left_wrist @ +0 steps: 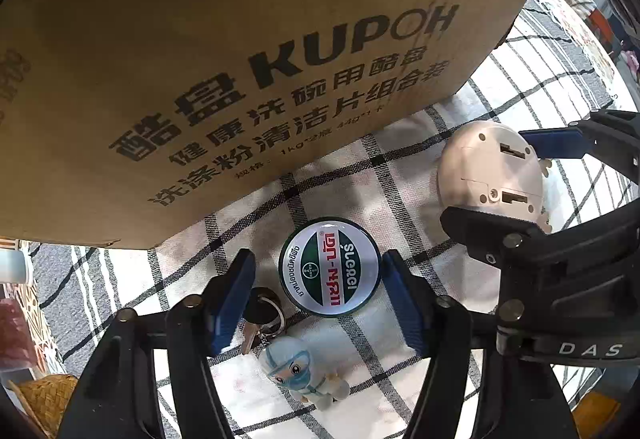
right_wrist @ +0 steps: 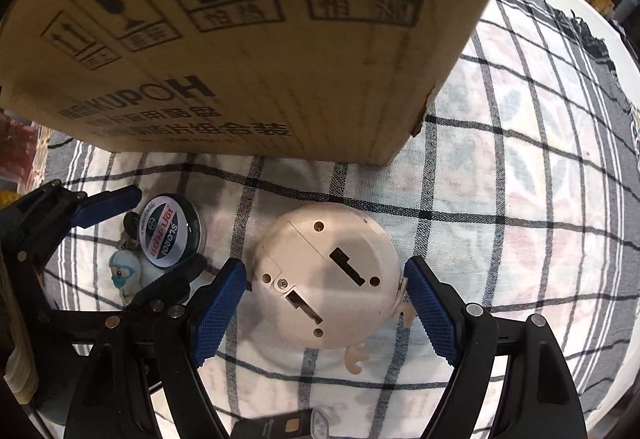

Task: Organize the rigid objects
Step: 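Grasp green-white round tin with left gripper while right gripper grasps beige round toy, then lift tin with left gripper while right gripper carries beige toy over box, then open left gripper to drop tin into box while right gripper releases toy inside, then withdraw both grippers from box toward remaining items on table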

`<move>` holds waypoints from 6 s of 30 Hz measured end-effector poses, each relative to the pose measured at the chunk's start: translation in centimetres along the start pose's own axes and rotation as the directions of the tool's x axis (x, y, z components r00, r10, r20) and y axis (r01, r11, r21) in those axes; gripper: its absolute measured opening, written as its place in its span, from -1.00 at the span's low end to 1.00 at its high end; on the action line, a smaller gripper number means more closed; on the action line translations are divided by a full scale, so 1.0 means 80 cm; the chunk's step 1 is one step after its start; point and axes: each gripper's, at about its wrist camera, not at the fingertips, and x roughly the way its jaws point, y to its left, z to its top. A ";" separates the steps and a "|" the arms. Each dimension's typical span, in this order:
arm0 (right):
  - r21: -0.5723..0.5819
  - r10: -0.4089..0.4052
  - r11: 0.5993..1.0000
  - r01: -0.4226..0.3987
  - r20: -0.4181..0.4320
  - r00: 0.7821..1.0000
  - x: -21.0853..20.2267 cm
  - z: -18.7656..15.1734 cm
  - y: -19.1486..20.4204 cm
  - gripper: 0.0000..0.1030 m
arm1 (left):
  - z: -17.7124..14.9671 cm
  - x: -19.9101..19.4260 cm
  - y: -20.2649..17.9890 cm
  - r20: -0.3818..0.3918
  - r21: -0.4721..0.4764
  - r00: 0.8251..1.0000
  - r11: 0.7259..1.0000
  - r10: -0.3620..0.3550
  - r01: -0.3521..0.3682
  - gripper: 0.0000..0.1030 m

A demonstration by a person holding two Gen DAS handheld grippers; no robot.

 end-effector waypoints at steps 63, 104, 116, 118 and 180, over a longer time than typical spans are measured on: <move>0.083 -0.049 0.996 0.013 0.451 0.891 -0.187 -0.084 0.004 0.44 | -0.059 -0.210 0.036 0.414 -0.256 0.909 0.964 0.046 0.068 -0.01; -0.018 0.024 1.000 -0.018 0.490 0.871 -0.216 0.061 0.028 0.44 | 0.045 -0.220 0.115 0.386 -0.260 0.920 0.965 0.076 0.030 -0.01; -0.024 0.034 0.999 -0.027 0.370 0.928 -0.168 0.093 0.024 0.44 | 0.071 -0.175 0.124 0.269 -0.240 0.962 0.971 0.041 0.026 -0.01; -0.029 0.029 0.999 -0.020 0.349 0.936 -0.162 0.095 0.023 0.45 | 0.071 -0.170 0.124 0.254 -0.242 0.966 0.970 0.044 0.020 -0.01; 0.195 -0.088 0.980 0.030 0.293 0.952 -0.192 -0.126 0.041 0.48 | -0.092 -0.204 0.043 0.282 -0.135 0.959 0.990 0.001 0.039 0.22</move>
